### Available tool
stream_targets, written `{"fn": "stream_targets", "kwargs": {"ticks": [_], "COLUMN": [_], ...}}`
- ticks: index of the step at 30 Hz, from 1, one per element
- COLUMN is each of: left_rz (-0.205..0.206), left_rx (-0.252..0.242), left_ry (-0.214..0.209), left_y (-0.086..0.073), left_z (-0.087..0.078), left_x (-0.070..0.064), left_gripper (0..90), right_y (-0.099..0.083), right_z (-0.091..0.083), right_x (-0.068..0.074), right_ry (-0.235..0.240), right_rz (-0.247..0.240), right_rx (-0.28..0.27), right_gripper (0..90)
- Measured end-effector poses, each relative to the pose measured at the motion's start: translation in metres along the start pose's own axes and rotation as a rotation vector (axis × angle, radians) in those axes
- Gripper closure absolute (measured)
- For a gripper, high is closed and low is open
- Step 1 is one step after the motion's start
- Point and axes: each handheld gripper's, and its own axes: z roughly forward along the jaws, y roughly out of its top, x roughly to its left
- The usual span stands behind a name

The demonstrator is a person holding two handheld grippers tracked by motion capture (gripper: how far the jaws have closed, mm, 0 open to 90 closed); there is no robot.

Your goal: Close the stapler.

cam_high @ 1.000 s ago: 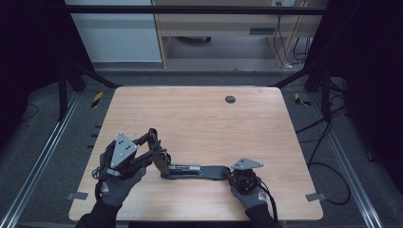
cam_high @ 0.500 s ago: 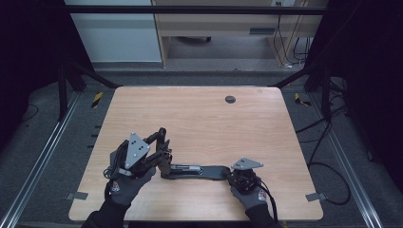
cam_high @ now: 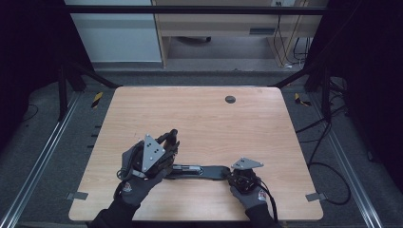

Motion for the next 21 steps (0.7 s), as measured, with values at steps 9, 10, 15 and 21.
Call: {"fn": "stream_targets", "kwargs": {"ticks": [9,10,15,21], "left_rz": [0.052,0.058,0.08,0.099], "left_rx": [0.012,0.013,0.017,0.021], "left_ry": [0.007,0.007,0.006,0.002], "left_y": [0.004,0.004,0.005,0.006], "left_z": [0.007,0.008,0.013,0.017], "left_x": [-0.013,-0.014,-0.021,-0.026], "left_gripper": [56.6,56.6,56.1,55.8], "right_y": [0.0,0.0,0.0,0.0], "right_z": [0.0,0.0,0.0,0.0], "right_x": [0.0,0.0,0.0,-0.001], "right_ry": [0.004,0.004,0.004,0.007], "right_rz": [0.002,0.002,0.002,0.004], "right_rx": [-0.001,-0.001,-0.001,-0.002], "right_gripper": [90.0,90.0,90.0,90.0]}}
